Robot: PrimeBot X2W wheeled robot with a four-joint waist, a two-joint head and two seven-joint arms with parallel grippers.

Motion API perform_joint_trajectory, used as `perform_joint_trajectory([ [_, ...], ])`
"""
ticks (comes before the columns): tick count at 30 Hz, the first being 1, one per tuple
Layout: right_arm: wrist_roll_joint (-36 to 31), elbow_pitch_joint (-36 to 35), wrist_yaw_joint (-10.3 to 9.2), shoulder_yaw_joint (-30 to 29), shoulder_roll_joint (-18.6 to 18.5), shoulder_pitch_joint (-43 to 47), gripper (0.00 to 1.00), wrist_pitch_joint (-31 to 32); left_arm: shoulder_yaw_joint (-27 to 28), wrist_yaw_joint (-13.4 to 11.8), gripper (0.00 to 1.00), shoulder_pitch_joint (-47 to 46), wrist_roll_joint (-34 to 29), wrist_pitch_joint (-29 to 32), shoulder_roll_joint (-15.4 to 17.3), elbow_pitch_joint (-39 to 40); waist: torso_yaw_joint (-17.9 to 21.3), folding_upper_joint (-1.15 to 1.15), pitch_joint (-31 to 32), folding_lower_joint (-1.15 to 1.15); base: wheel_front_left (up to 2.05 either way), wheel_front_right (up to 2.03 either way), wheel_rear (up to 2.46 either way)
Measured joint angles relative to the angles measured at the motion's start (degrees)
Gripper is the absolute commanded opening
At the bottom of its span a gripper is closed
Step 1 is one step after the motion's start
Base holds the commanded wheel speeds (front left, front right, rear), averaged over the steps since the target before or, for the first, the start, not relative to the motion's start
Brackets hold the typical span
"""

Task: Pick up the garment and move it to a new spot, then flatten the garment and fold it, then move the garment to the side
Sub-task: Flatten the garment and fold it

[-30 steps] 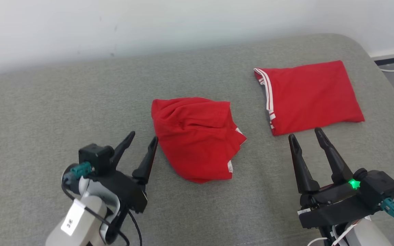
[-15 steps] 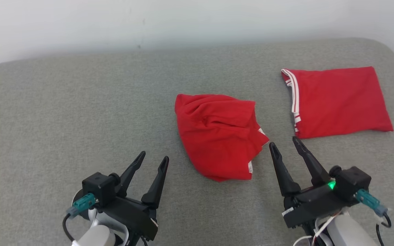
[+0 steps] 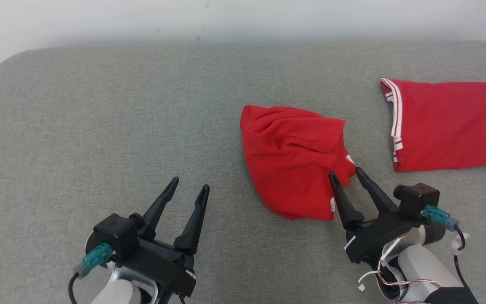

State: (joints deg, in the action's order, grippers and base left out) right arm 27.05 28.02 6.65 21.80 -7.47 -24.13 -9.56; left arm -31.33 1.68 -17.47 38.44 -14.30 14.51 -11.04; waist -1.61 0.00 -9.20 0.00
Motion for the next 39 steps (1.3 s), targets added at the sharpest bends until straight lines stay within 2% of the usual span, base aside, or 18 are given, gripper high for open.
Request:
perform_joint_trajectory([
  [17,4.93,8.81,0.42,2.91,0.90,-6.49,1.00,1.43,1.09,-0.25,1.00,1.59,-0.80,-0.01,0.18,3.74,-2.89,0.00,-1.85,0.00,0.00,0.00,0.00],
  [18,5.23,9.25,0.42,3.66,0.91,-6.94,0.96,1.46,1.31,-0.38,1.00,1.60,-0.80,-0.01,0.19,3.80,-3.02,0.00,-1.95,0.00,0.00,0.00,0.00],
  [19,5.32,9.39,0.42,4.21,0.93,-7.32,0.61,1.45,1.52,-0.65,1.00,1.62,-0.81,-0.01,0.23,3.87,-3.11,0.00,-2.03,0.00,0.00,0.00,0.00],
  [20,5.43,9.47,0.43,4.69,0.98,-7.67,0.49,1.45,1.67,-0.65,1.00,1.64,-0.81,-0.01,0.30,3.92,-3.17,0.00,-2.08,0.00,0.00,0.00,0.00],
  [21,5.81,9.58,0.43,5.13,0.99,-8.03,0.43,1.44,1.77,-0.65,1.00,1.69,-0.82,-0.01,0.32,3.96,-3.21,0.00,-2.11,0.00,0.00,0.00,0.00],
  [22,6.22,9.64,0.43,5.52,0.98,-8.33,0.24,1.42,1.85,-0.66,1.00,1.80,-0.83,-0.01,0.32,3.99,-3.24,0.00,-2.14,0.00,0.00,0.00,0.00],
  [23,6.39,9.68,0.43,5.93,0.97,-8.53,0.00,1.38,1.89,-0.66,1.00,1.94,-0.90,-0.01,0.31,4.03,-3.25,0.00,-2.14,0.00,0.00,0.00,0.00],
  [31,9.55,8.77,0.43,8.45,0.76,-9.44,0.00,-0.91,3.18,-0.77,1.00,2.83,-1.22,-0.01,0.31,4.10,-2.70,0.00,-1.53,0.00,0.00,0.00,0.00],
  [39,11.84,2.03,0.43,12.94,-1.07,-9.46,0.00,-2.47,3.61,-1.16,1.00,4.19,-1.23,-0.01,0.00,3.98,-1.43,0.00,0.00,0.00,0.00,0.00,0.00],
])
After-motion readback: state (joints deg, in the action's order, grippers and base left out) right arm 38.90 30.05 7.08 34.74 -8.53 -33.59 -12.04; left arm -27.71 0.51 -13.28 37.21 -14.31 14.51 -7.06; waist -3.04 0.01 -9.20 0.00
